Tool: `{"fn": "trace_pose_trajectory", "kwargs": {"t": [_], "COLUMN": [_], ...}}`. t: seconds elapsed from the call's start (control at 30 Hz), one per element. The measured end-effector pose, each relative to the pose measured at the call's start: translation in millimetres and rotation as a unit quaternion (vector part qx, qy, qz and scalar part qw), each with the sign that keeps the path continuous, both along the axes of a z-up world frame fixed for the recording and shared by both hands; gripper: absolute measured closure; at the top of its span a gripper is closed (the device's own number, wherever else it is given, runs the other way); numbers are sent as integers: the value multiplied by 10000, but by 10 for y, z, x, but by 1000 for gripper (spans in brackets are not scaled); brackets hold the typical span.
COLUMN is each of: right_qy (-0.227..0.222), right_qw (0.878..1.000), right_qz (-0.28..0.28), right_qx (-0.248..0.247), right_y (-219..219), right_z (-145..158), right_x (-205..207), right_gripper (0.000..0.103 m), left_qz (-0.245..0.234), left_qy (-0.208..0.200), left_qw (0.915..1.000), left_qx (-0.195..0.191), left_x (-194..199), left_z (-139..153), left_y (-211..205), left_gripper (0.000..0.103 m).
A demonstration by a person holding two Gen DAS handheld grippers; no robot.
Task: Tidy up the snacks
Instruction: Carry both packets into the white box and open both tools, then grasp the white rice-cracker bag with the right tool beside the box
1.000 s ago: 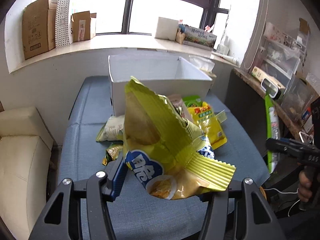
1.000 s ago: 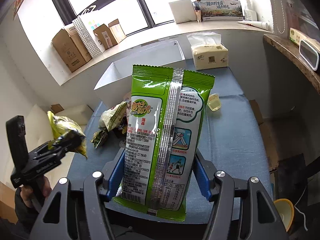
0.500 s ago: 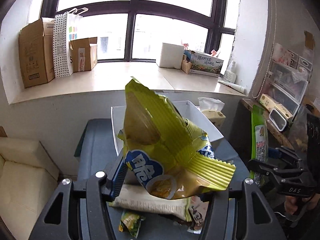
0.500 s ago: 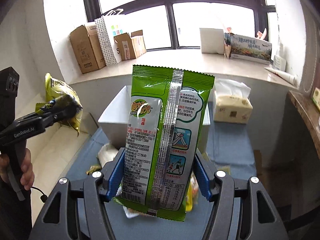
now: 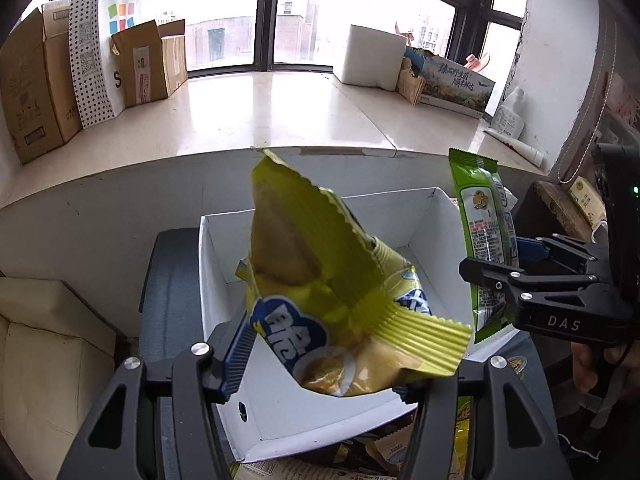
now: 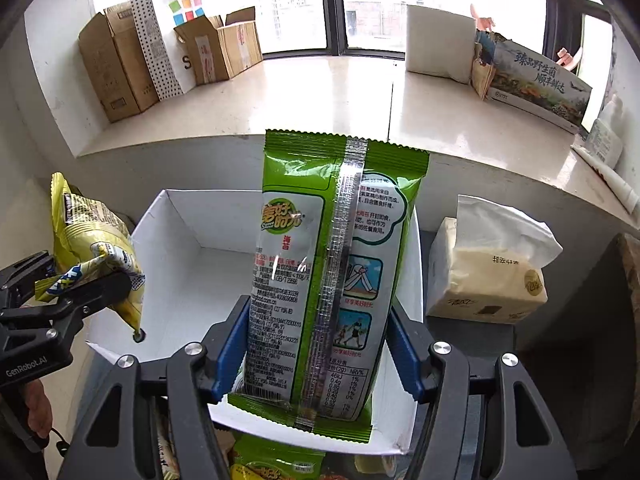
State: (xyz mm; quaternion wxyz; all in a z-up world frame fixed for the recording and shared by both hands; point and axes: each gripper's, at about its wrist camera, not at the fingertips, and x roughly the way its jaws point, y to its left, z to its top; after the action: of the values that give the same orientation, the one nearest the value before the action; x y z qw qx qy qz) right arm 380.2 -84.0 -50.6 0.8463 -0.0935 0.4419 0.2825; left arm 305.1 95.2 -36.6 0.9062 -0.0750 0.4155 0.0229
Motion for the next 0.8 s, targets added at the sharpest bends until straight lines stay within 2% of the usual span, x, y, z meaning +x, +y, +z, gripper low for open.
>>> {"fn": "trace_pose_trajectory", "kwargs": {"t": [0.03, 0.07, 0.1, 0.13, 0.17, 0.23, 0.33, 0.37, 0.47, 0.57, 0.63, 0.7, 0.8], "right_qy": [63, 120, 201, 276, 230, -60, -165, -248, -629, -783, -1103, -1374, -1440], "right_qw": [10000, 9999, 9996, 9993, 9994, 9996, 9993, 9991, 9975, 9968, 9938, 9900, 9877], "right_qz": [50, 109, 187, 265, 259, 138, 153, 155, 86, -13, -54, -106, -94], "right_qx": [-40, -44, -17, -4, -68, -255, -287, -307, -303, -137, 124, 312, 607], "right_y": [20, 33, 46, 59, 61, 50, 8, -7, -55, -115, -203, -281, -442], "right_z": [-44, -76, -111, -146, -167, -163, -140, -118, 8, 164, 274, 352, 468], "right_x": [13, 22, 22, 17, -4, -36, -77, -103, -206, -273, -381, -542, -826], "right_gripper": [33, 28, 20, 14, 8, 8, 5, 0, 0, 0, 0, 0, 0], "left_qz": [-39, -77, -121, -154, -119, -73, 3, 30, 56, 59, 54, 15, -125], "left_qy": [24, 64, 117, 162, 159, 92, 88, 37, -251, -464, -635, -752, -832], "left_qw": [10000, 9999, 9998, 9997, 9997, 9999, 9999, 9999, 9995, 9988, 9971, 9963, 9960], "left_qx": [-36, -74, -116, -141, -115, -100, -122, -119, -161, 169, 420, 409, 293], "left_x": [-4, -2, 8, 14, 9, -20, -52, -75, -175, -303, -429, -597, -909], "left_z": [-29, -54, -78, -100, -111, -121, -141, -131, -58, 47, 120, 184, 278], "left_y": [8, 9, 19, 27, 36, 67, 124, 145, 184, 118, 53, 16, -43], "left_gripper": [40, 39, 30, 8, 0, 0, 0, 0, 0, 0, 0, 0, 0]}}
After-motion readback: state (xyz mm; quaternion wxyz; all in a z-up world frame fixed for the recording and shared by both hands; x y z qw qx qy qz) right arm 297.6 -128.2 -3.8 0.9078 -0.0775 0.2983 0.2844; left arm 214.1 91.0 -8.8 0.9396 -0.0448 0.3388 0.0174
